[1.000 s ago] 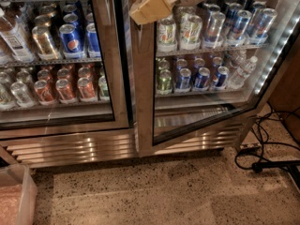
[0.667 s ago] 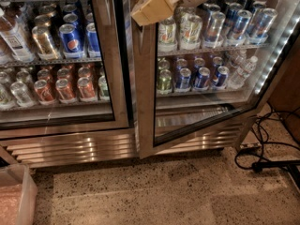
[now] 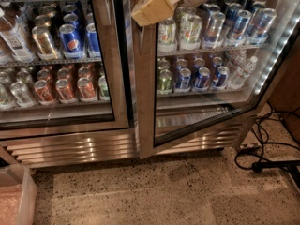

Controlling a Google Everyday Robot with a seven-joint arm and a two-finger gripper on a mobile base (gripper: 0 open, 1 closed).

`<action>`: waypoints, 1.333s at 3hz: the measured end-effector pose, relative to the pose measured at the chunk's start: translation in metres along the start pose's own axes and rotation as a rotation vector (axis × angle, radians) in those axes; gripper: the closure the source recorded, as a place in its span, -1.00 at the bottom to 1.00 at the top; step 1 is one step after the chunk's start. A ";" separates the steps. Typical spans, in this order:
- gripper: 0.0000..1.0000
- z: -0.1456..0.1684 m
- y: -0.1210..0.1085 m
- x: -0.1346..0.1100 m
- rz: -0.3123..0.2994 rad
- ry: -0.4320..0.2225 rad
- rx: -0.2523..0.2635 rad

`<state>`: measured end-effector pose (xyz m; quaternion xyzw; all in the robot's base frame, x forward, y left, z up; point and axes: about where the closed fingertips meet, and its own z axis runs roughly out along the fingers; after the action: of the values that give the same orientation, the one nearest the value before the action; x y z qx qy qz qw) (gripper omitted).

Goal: Open right fridge door

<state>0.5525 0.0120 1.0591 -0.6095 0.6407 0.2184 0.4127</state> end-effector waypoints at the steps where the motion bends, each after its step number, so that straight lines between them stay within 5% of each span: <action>1: 0.18 0.000 0.000 0.000 0.000 0.000 0.000; 3: -0.75 0.000 0.000 0.000 0.000 0.000 0.000; 4: -1.00 0.000 0.000 0.000 0.000 0.000 0.000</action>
Offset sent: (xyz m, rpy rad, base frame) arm 0.0000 0.0000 0.0000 0.0000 0.0000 0.0000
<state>0.5525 0.0121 1.0591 -0.6096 0.6406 0.2184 0.4127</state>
